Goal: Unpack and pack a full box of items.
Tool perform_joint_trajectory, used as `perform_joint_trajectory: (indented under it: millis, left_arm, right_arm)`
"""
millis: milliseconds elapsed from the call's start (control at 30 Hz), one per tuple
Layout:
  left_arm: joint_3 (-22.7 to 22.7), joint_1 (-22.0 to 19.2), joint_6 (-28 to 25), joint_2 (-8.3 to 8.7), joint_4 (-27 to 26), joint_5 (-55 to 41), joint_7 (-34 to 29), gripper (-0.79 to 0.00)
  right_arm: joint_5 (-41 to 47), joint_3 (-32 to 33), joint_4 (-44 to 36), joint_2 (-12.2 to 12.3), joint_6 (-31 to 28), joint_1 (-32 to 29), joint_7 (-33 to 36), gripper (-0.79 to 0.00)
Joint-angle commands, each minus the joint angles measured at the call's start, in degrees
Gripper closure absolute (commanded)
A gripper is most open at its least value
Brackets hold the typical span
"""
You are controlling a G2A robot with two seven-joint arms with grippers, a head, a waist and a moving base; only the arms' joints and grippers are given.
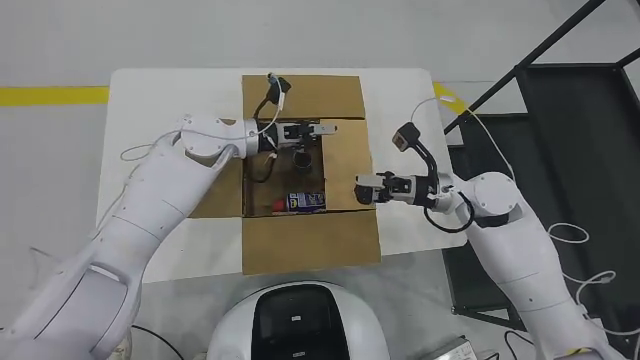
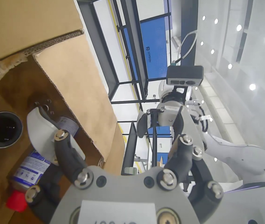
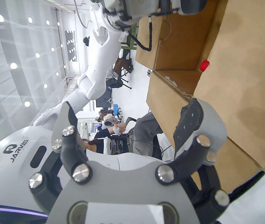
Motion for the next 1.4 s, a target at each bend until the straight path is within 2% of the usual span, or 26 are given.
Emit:
perform_joint_trajectory:
  millis: [0, 133, 267, 500, 600, 767, 967, 1167, 1367]
  left_arm:
    - [0.65, -0.23, 0.05, -0.41, 0.12, -0.26, -2.01, -0.785]
    - [2.50, -1.94, 1.31, -2.56, 5.50, -2.80, -2.30, -0.785]
    - [5.04, -3.77, 0.79, -5.24, 11.08, -2.35, 0.58, -0.785]
    - [7.06, -6.00, -2.03, -9.30, 17.61, -4.05, 2.16, -0.785]
    - [7.04, -6.70, -4.76, -10.62, 19.56, -5.20, 2.29, -0.785]
    - [5.91, -6.96, -10.86, -11.67, 21.36, -7.28, 0.73, -0.785]
    - [4.24, -6.00, -14.05, -11.99, 20.07, -9.45, -1.39, -0.785]
    - [3.95, -4.95, -13.20, -12.69, 16.52, -10.49, -3.84, -0.785]
    - [3.65, -6.24, -11.93, -13.84, 17.23, -11.38, -5.18, -0.785]
  right_arm:
    - [-0.97, -0.65, -0.85, 0.05, 1.03, 0.18, 0.45, -0.785]
    - [-2.68, -1.79, -2.31, 0.19, 2.45, -0.08, 1.18, -0.785]
    - [-4.43, -2.86, -3.53, 0.33, 3.76, -0.38, 1.53, -0.785]
    - [-5.38, -4.98, -4.71, 0.36, 4.74, 0.51, 2.33, -0.785]
    - [-6.01, -6.20, -4.81, 0.31, 5.08, 1.24, 2.38, -0.785]
    - [-7.53, -8.17, -5.64, 0.26, 5.87, 1.80, 2.20, -0.785]
    - [-9.86, -9.55, -8.97, 0.46, 6.84, 1.05, 2.19, -0.785]
    - [-13.09, -10.82, -12.91, 0.73, 8.46, -0.52, 1.20, -0.785]
    - [-12.23, -5.36, -13.82, 1.35, 7.86, -6.65, -8.08, -0.785]
